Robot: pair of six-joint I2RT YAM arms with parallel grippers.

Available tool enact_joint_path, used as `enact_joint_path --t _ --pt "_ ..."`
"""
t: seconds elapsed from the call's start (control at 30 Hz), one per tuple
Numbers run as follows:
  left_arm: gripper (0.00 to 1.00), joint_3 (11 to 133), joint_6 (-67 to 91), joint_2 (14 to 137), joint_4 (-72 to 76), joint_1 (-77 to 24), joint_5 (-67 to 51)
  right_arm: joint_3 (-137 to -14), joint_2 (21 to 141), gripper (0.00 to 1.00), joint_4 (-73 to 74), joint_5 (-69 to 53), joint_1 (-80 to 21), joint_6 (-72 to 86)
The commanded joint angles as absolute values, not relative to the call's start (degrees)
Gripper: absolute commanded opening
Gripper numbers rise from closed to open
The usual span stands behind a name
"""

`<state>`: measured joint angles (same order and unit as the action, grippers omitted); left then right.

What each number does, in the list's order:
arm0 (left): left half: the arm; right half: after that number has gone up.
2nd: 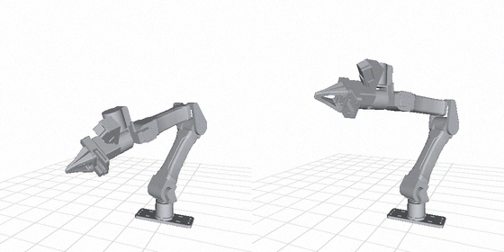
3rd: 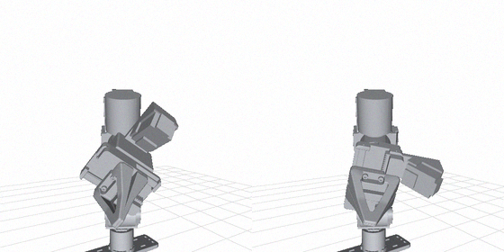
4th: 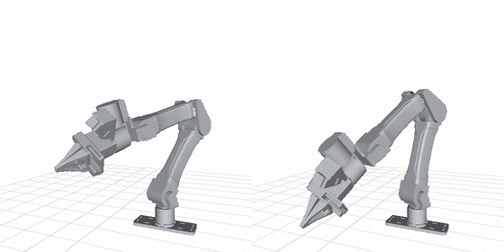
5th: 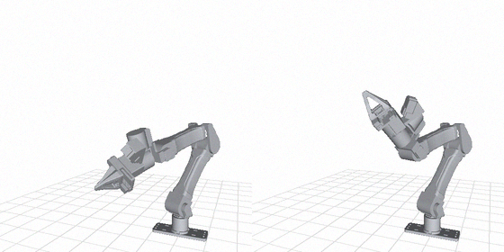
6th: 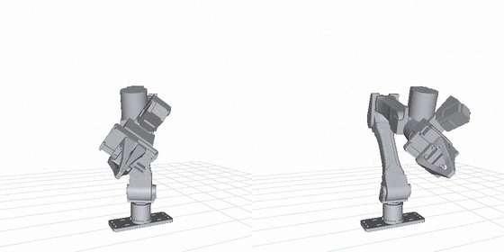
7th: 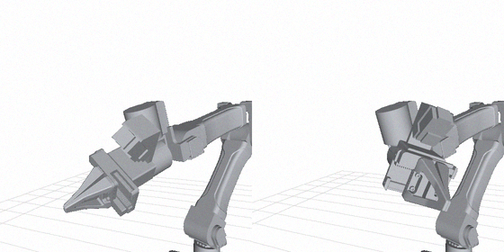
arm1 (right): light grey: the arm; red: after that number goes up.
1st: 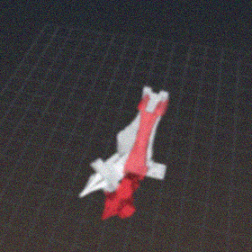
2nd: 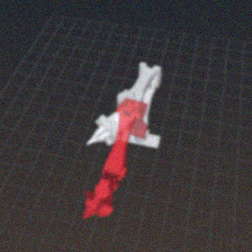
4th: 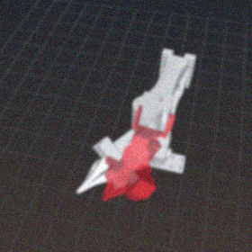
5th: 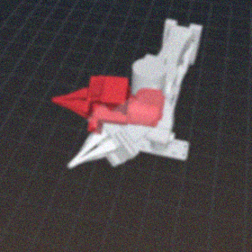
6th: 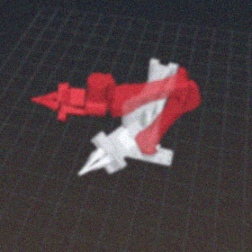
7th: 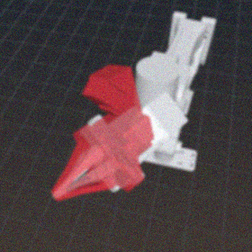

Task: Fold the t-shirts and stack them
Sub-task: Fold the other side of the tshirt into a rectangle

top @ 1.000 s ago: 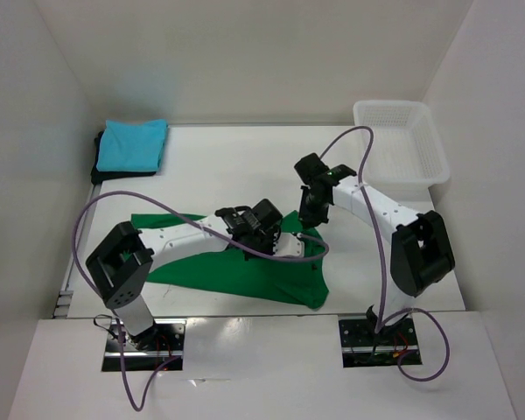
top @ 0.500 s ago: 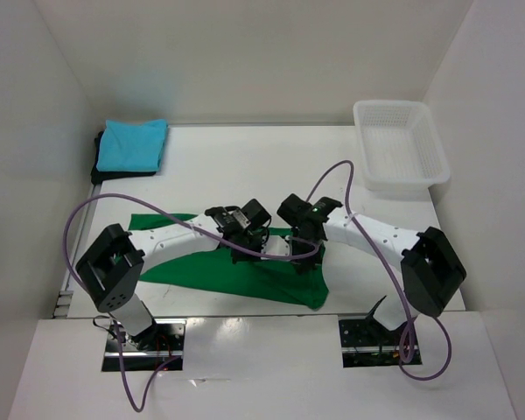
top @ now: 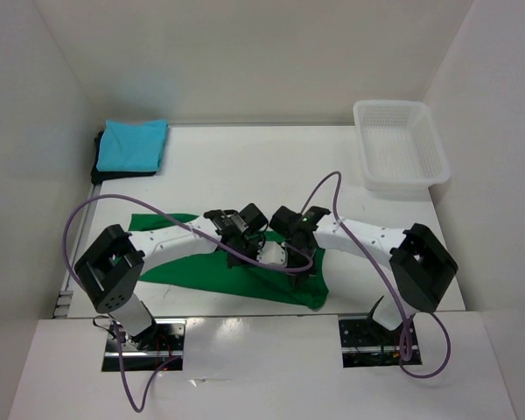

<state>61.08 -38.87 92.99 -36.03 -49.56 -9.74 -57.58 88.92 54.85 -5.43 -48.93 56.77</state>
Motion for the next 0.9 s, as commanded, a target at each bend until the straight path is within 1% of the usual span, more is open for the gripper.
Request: enact_joint_path --t 0.0,0.03,0.07,0.1,0.13,0.2,0.3,0.33,0.4,0.43,0.47,0.5,0.53,0.57,0.7,0.73,0.87 --pt "0.03 60.7 -37.4 91.1 -34.0 -49.7 -11.1 -57.2 89.9 0.22 51.9 -6.9 -50.3 57.0" --pt "0.13 60.2 -37.4 91.1 -34.0 -49.7 -11.1 -57.2 90.4 0.32 51.9 -6.9 -50.3 57.0" --pt "0.39 60.2 -37.4 91.1 -34.8 -49.7 -11.1 -57.2 90.4 0.37 51.9 -6.9 -50.3 56.5" --pt "0.49 60.7 -37.4 91.1 -35.6 -49.7 -11.9 -57.2 90.4 0.44 51.9 -6.9 -50.3 56.5" --pt "0.55 60.7 -38.0 91.1 -36.4 -49.7 -11.9 -57.8 90.4 0.44 52.8 -5.5 -50.3 56.5" --pt "0.63 61.5 -37.4 91.1 -39.2 -49.7 -11.9 -59.0 88.9 0.45 55.0 -3.6 -50.3 57.4" --pt "0.64 64.5 -36.0 88.3 -42.8 -47.4 -10.0 -60.3 85.8 0.45 57.6 1.8 -49.7 60.8" --pt "0.68 65.0 -35.4 86.2 -42.8 -46.2 -9.2 -60.3 85.0 0.46 57.7 3.0 -48.8 61.5" --pt "0.72 66.1 -34.5 84.3 -43.4 -40.9 -6.4 -59.8 83.6 0.5 57.7 5.7 -44.8 62.2" --pt "0.73 66.6 -33.8 83.2 -42.5 -38.6 -5.0 -59.2 83.1 0.52 55.3 6.5 -43.2 61.4" --pt "0.73 66.1 -33.2 82.7 -41.9 -33.4 -2.6 -59.2 83.1 0.52 54.1 7.2 -39.2 60.5" --pt "0.75 66.1 -33.2 81.7 -41.1 -30.5 -1.3 -59.2 83.1 0.52 53.1 7.2 -36.8 58.0" --pt "0.75 65.1 -32.6 81.0 -38.7 -27.9 0.4 -59.2 84.1 0.52 50.8 7.2 -34.2 56.4" --pt "0.78 64.2 -32.6 80.3 -37.3 -23.4 4.7 -59.8 84.8 0.52 49.7 7.2 -30.4 55.0" --pt "0.89 57.2 -33.1 77.5 -29.4 -15.8 16.5 -61.1 89.8 0.52 45.3 8.0 -24.7 49.3" --pt "0.92 55.1 -33.1 77.5 -27.4 -14.6 17.6 -61.1 92.2 0.52 44.1 8.6 -24.7 48.8" --pt "0.95 53.7 -30.4 77.5 -23.9 -8.8 20.2 -61.1 97.2 0.53 41.3 9.1 -23.4 47.4"
